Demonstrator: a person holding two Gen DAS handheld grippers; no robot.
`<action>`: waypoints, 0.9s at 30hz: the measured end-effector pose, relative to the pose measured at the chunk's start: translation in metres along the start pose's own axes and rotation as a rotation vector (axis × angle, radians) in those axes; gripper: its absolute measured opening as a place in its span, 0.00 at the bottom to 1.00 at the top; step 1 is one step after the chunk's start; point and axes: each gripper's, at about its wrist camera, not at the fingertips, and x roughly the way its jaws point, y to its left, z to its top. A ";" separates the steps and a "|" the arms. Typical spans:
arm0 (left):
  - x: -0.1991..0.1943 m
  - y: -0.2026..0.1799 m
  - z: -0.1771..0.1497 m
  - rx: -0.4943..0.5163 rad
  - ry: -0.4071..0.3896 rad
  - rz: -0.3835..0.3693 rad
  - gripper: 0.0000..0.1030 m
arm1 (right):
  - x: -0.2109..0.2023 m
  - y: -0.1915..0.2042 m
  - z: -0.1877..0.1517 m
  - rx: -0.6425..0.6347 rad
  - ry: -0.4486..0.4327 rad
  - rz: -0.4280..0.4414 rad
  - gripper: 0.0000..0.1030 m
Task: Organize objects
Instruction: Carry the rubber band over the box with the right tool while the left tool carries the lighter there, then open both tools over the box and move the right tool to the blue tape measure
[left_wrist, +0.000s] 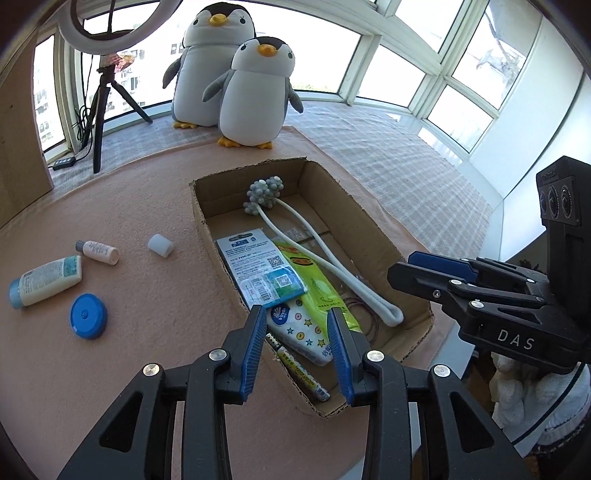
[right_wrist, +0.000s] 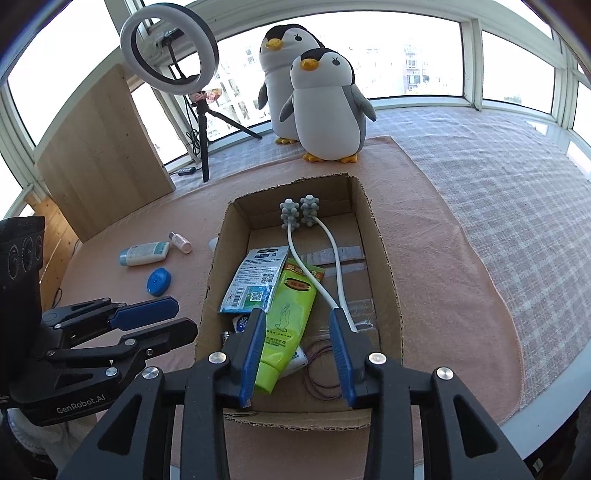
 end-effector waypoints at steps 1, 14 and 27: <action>-0.001 0.003 -0.001 -0.004 0.000 0.004 0.36 | 0.001 0.002 0.000 0.000 -0.001 0.004 0.41; -0.029 0.073 -0.028 -0.106 -0.005 0.112 0.37 | 0.022 0.052 0.008 -0.046 0.028 0.087 0.45; -0.049 0.170 -0.064 -0.233 -0.001 0.237 0.58 | 0.070 0.120 0.013 -0.087 0.108 0.182 0.59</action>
